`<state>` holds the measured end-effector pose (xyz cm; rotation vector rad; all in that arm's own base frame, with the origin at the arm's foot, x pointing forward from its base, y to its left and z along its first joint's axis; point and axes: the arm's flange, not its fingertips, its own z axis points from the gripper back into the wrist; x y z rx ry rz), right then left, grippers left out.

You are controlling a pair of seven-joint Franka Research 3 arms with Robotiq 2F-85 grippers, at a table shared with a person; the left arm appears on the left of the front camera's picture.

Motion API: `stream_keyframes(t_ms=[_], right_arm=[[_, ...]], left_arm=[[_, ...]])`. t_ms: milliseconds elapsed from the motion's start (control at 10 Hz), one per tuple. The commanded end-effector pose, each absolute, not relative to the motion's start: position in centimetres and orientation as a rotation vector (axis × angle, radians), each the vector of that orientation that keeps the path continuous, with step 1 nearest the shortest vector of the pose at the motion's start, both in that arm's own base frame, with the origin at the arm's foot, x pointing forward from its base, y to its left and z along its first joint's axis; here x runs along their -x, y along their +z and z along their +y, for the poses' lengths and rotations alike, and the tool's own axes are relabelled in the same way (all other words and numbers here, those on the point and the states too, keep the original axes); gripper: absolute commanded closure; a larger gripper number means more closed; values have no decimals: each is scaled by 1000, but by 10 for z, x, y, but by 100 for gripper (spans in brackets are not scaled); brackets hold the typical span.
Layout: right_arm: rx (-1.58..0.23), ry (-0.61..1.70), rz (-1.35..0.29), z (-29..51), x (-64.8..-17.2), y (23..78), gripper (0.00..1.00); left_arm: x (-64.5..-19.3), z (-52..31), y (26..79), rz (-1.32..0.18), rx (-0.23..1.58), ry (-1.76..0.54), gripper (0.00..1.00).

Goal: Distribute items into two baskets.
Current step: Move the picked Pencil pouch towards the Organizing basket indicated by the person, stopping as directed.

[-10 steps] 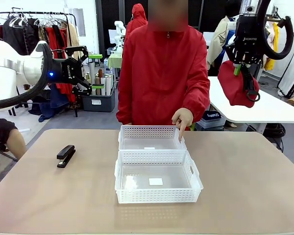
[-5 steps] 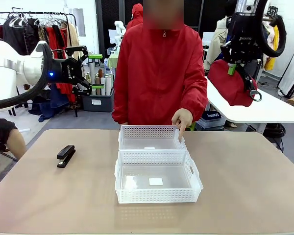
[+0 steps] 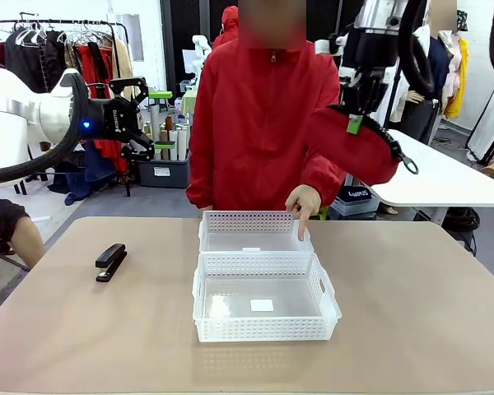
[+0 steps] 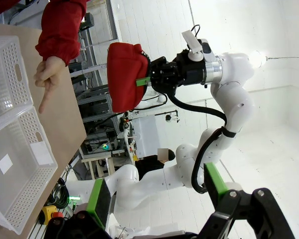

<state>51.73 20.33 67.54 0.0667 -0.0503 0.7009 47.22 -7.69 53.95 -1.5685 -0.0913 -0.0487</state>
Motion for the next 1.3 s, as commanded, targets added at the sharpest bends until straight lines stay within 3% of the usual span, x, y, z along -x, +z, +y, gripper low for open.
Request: stream_keyframes(t_ms=[0,500,1200], right_arm=[[-78,925,-57,220,-522,673,100],[-4,1302,-49,282,-517,654,100],[67,1566,-70,337,-508,619,100]], left_arm=[[-472,-76,542,-91,1573,-45,0],[-472,-76,542,-91,1573,-45,0],[-472,-76,542,-91,1573,-45,0]])
